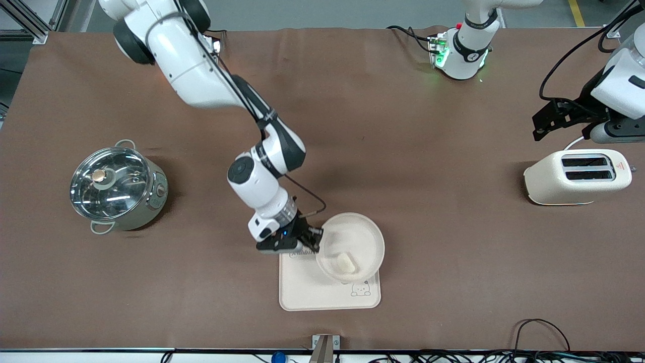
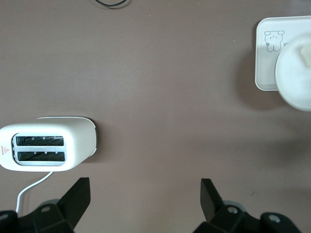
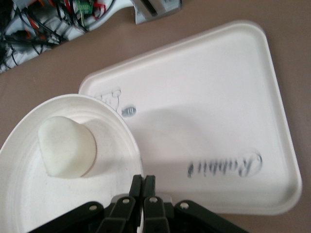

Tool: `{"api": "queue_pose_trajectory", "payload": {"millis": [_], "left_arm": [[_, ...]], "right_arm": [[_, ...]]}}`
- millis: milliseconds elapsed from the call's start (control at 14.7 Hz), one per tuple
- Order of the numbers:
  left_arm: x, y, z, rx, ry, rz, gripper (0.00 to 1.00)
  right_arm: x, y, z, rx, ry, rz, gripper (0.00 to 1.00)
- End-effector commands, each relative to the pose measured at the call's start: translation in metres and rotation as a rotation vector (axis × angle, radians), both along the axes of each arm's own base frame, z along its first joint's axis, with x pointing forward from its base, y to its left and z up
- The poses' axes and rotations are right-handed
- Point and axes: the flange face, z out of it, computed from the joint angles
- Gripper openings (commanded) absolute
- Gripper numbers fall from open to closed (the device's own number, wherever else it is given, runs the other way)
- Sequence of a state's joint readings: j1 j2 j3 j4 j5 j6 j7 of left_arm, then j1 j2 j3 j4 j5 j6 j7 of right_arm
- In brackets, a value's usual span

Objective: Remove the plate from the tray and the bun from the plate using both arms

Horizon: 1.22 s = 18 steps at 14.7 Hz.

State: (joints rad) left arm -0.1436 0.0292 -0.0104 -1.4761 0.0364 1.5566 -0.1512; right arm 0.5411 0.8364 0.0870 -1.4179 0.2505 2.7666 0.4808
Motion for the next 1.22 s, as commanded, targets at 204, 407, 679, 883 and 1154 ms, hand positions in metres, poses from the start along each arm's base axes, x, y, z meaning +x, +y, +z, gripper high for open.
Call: {"api": "queue_pose_trajectory", "payload": {"millis": [204, 407, 679, 883, 1154], "left_arm": [[0.000, 0.001, 0.004, -0.006, -0.006, -0.011, 1.00], [0.000, 0.001, 0.004, -0.006, -0.006, -0.011, 1.00], [-0.002, -0.005, 0.002, -0.006, 0.000, -0.004, 1.00], [-0.010, -0.028, -0.012, -0.009, 0.066, 0.017, 1.00], [0.012, -0.116, -0.051, -0.152, 0.040, 0.197, 1.00]], "right_arm": [[-0.114, -0.044, -0.027, -0.085, 0.049, 0.011, 0.00], [-0.132, -0.043, -0.044, -0.103, 0.066, 0.026, 0.00], [-0.137, -0.049, -0.052, -0.108, 0.100, -0.008, 0.49], [-0.137, -0.045, -0.048, -0.082, 0.120, -0.069, 1.00], [-0.119, -0.072, 0.010, -0.102, 0.210, -0.094, 1.00]]}}
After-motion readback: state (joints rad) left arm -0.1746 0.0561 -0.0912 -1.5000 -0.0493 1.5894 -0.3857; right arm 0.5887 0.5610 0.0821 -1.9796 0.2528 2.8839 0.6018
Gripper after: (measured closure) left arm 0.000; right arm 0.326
